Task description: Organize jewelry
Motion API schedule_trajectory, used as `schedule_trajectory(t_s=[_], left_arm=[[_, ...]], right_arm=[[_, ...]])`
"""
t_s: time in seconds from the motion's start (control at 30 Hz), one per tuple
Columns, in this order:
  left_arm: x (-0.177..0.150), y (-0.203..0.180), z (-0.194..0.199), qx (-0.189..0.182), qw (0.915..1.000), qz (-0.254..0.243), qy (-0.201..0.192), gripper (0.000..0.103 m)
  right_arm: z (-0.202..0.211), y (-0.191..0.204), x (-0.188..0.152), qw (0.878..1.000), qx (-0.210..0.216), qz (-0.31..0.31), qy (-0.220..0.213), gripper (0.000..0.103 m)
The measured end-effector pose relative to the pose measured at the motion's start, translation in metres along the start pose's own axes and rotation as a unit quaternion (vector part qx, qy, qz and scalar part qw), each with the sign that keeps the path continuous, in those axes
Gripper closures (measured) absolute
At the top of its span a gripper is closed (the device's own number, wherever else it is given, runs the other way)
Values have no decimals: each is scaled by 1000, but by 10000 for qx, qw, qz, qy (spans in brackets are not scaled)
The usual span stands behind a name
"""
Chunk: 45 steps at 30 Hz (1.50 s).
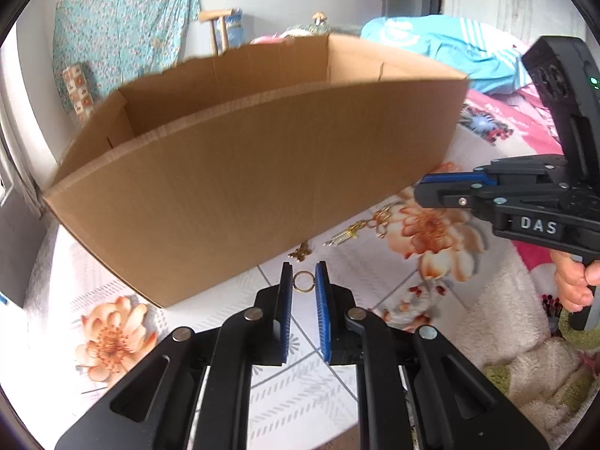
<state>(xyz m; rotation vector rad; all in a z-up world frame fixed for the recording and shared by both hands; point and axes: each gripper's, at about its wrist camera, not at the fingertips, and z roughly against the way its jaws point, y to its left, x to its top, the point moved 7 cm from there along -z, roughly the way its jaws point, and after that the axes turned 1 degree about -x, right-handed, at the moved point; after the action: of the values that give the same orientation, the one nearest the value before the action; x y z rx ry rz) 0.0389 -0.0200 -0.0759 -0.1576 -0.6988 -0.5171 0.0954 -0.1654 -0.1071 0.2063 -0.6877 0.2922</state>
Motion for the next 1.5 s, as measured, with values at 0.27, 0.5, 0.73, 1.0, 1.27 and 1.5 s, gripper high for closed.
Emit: schedule_trajectory(t_s=[0.27,0.5,0.73,1.0,1.27,1.5], left_arm=[[44,-11,72,-447,9942,-147,-971,91],[115,13,70,-665,9919,29,-1085,91],[150,58,-11,-875,9928,809,108,91],[155,63,-53,-778,9867,1249,684,90],[161,65,-53,-835,9858,1348,556,87],[161,60,-20,-938,9871,1284,191,86]], right_arm=[[60,18,33,9967,313,165,-735,94],[71,21,105,9922,639,396,-997,94],[-11,-1,150,9969,723,-10,322,94],[-59,-20,156,9936,492,-330,959,88],[-48,-34,160,9941,575,-543,744,84],[-11,-34,166,9965,571,-542,276,77]])
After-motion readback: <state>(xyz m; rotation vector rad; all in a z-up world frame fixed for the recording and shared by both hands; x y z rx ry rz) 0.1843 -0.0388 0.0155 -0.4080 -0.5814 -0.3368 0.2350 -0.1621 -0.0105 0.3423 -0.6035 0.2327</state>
